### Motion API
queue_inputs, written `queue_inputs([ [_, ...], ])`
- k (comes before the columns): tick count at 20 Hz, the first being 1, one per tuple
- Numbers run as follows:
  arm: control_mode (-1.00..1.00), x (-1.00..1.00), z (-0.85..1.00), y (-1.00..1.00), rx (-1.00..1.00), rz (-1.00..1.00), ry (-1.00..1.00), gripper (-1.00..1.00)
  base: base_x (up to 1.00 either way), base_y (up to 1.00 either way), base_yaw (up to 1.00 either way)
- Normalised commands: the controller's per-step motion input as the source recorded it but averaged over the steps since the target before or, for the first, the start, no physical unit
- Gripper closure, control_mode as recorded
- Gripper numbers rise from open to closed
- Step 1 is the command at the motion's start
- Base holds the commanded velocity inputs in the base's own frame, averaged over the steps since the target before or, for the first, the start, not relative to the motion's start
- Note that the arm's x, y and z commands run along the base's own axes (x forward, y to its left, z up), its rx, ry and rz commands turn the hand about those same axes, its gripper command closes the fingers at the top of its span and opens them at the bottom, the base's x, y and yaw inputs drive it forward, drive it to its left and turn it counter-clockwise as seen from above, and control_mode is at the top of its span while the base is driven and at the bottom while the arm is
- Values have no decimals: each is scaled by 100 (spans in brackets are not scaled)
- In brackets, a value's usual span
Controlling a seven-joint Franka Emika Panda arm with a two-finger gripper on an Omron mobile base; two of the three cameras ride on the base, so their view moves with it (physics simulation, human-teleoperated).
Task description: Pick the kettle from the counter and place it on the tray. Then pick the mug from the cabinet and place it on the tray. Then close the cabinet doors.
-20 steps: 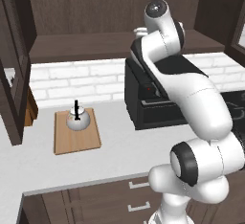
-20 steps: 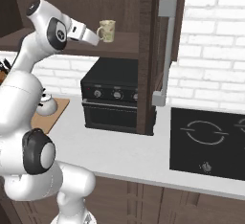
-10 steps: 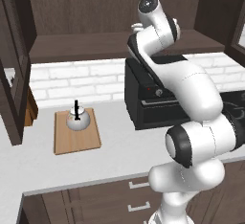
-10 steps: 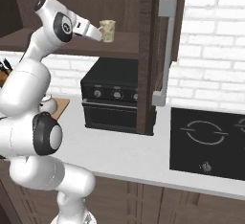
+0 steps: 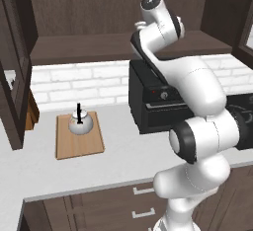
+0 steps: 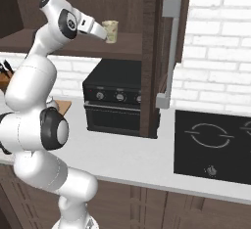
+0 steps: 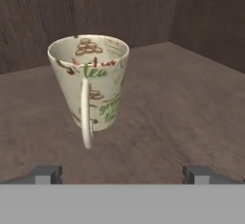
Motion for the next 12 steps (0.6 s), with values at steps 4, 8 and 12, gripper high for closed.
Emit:
queue_inputs([
  [4, -100, 17, 0, 0, 0, -1, 0, -100, 0, 0, 0],
  [8, -100, 22, 0, 0, 0, -2, 0, -100, 0, 0, 0],
  [12, -100, 23, 0, 0, 0, -2, 0, -100, 0, 0, 0],
])
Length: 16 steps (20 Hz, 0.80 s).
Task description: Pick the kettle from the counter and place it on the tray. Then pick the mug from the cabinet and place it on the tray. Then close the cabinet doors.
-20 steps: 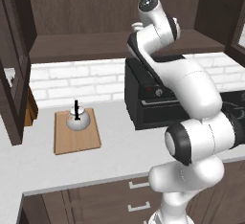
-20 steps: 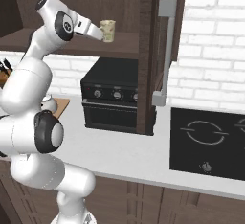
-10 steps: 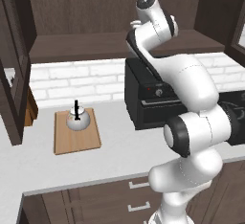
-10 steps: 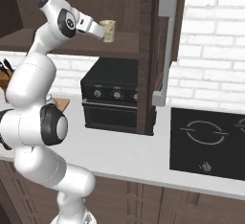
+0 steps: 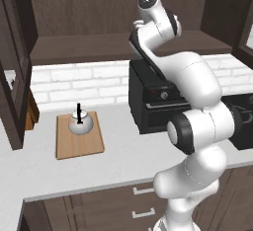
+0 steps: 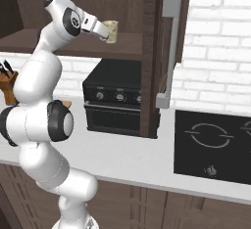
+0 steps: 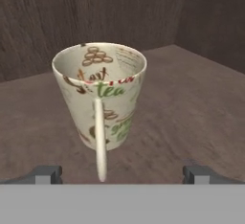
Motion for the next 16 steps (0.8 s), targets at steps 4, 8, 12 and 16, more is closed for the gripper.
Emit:
queue_inputs([
  [4, -100, 21, 0, 0, 0, -3, 0, -100, 0, 0, 0],
  [8, -100, 17, 0, 0, 0, -3, 0, -100, 0, 0, 0],
  [12, -100, 17, -6, 0, 0, -2, 0, -100, 0, 0, 0],
  [16, -100, 11, -3, 0, 0, -2, 0, -100, 0, 0, 0],
])
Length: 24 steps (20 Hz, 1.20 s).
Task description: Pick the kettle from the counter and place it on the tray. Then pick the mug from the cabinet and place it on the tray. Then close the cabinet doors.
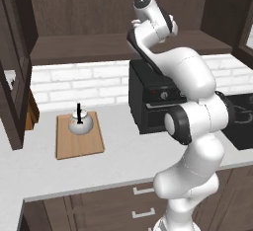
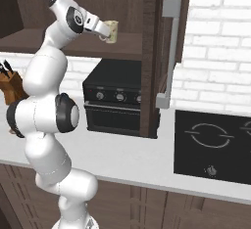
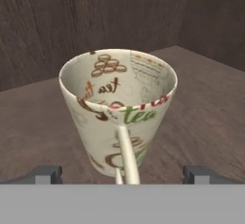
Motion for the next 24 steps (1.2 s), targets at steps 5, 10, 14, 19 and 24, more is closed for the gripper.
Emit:
queue_inputs([
  [5, -100, 0, 0, 0, 0, -2, 0, 100, 0, 0, 0],
  [10, -100, 0, 0, 0, 0, -2, 0, 100, 0, 0, 0],
  [14, -100, 0, 0, 0, 0, -3, 0, 100, 0, 0, 0],
  [19, -100, 0, 0, 0, 0, -7, 0, 100, 0, 0, 0],
  [24, -100, -23, 0, 0, 0, -5, -4, 100, 0, 0, 0],
])
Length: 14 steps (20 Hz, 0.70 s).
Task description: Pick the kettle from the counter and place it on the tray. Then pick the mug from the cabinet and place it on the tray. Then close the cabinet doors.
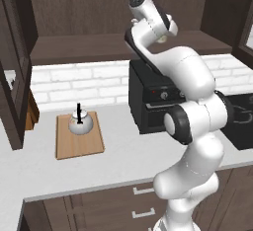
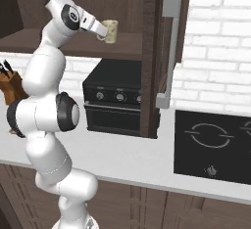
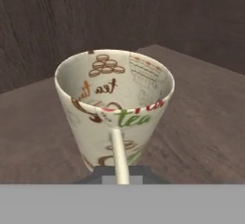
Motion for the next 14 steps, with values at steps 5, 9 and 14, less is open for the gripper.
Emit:
queue_inputs([
  [5, -100, -93, -4, 0, 0, 0, -12, 100, 0, 0, 0],
  [9, -100, -100, -19, 0, -2, 7, -11, 100, 0, 0, 0],
  [14, -100, -100, -8, 0, -3, 24, -11, 100, 0, 0, 0],
])
